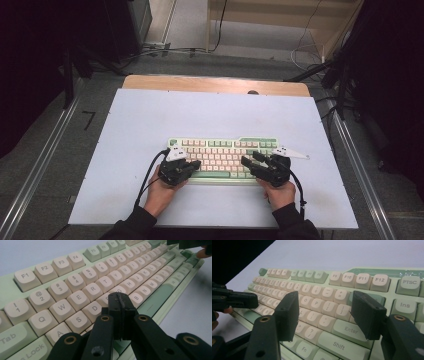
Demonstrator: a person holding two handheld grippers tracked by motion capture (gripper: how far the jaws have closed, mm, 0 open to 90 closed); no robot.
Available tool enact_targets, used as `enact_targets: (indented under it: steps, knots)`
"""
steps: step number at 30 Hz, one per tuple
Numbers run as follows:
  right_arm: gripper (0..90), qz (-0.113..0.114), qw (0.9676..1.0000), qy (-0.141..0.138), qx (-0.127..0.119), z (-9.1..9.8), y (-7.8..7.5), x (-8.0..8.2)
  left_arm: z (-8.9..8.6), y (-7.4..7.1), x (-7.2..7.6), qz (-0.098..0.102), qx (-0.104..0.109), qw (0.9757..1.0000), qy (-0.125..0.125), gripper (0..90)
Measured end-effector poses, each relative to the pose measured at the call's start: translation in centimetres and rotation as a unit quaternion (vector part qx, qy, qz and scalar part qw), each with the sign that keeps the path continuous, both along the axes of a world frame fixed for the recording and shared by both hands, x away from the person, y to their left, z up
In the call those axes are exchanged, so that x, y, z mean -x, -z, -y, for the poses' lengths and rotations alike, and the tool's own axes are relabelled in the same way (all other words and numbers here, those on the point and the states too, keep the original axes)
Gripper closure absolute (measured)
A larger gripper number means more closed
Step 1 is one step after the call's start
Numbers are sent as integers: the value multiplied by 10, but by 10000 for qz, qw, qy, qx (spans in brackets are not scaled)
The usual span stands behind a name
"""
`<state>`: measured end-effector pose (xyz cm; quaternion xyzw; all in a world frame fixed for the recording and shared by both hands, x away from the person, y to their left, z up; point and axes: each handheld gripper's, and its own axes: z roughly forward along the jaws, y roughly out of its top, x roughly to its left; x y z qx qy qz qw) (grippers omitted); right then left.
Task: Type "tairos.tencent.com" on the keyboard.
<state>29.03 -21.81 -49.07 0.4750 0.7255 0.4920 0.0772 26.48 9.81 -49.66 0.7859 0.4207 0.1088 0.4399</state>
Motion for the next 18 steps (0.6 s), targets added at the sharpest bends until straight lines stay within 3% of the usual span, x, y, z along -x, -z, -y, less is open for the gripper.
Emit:
enact_targets:
  steps: [5,8,10,11,14,18]
  knots:
    - [379,-6,10000,-4,5,0,1,0,-1,0,-1,-64,12,10000,-14,900]
    - [383,0,10000,19,-2,0,0,0,-7,-5,0,76,309,9994,-125,723]
    - [393,27,10000,28,-7,1,0,0,-12,-10,3,269,526,9979,-252,642]
    - [407,26,10000,41,3,1,0,0,-14,-11,4,360,567,9971,-350,559]
    - [513,43,10000,60,48,1,-1,1,-20,-13,6,586,589,9940,-716,406]
    - [738,124,9994,-17,322,-4,-4,1,-27,-13,7,657,653,9905,-1012,363]
